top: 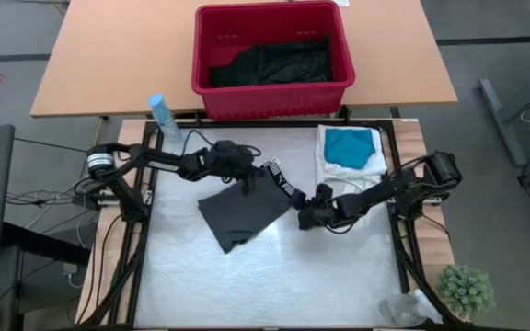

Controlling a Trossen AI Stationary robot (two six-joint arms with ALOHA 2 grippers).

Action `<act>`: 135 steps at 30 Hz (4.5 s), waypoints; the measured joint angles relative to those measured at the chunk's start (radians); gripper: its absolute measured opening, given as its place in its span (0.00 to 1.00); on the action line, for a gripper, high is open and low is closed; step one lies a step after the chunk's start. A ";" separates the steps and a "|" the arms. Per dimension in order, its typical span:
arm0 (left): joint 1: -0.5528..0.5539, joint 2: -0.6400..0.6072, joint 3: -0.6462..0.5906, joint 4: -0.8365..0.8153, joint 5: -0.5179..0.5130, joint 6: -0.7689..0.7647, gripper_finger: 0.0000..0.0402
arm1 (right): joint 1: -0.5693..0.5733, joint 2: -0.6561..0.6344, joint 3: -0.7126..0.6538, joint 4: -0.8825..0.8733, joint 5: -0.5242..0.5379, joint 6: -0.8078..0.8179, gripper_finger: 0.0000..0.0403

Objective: Fold laundry
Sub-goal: Fold the gray boxers

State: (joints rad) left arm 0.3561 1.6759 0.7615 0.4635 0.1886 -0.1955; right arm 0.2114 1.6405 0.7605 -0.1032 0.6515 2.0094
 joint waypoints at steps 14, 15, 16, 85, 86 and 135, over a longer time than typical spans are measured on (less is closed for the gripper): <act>0.019 0.216 0.251 -0.178 -0.069 0.112 0.00 | 0.010 0.000 0.000 -0.034 -0.021 0.002 0.61; 0.024 0.234 0.262 -0.178 -0.060 0.115 0.00 | 0.013 0.000 0.000 -0.031 -0.020 0.002 0.61; 0.028 0.248 0.269 -0.179 -0.046 0.116 0.00 | 0.015 0.000 0.000 -0.027 -0.020 0.002 0.61; 0.017 0.267 0.322 -0.313 -0.038 0.155 0.00 | -0.116 0.163 0.001 0.132 -0.171 -0.050 0.06; 0.017 0.246 0.342 -0.345 -0.046 0.154 0.00 | -0.115 0.163 0.001 0.135 -0.171 -0.048 0.06; -0.104 -0.111 -0.035 -0.691 -0.449 -0.238 0.00 | -0.093 0.164 0.001 0.237 -0.204 -0.050 0.06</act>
State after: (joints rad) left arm 0.2525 1.5652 0.7269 -0.2272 -0.2602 -0.4337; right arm 0.1182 1.8046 0.7616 0.1335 0.4474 1.9590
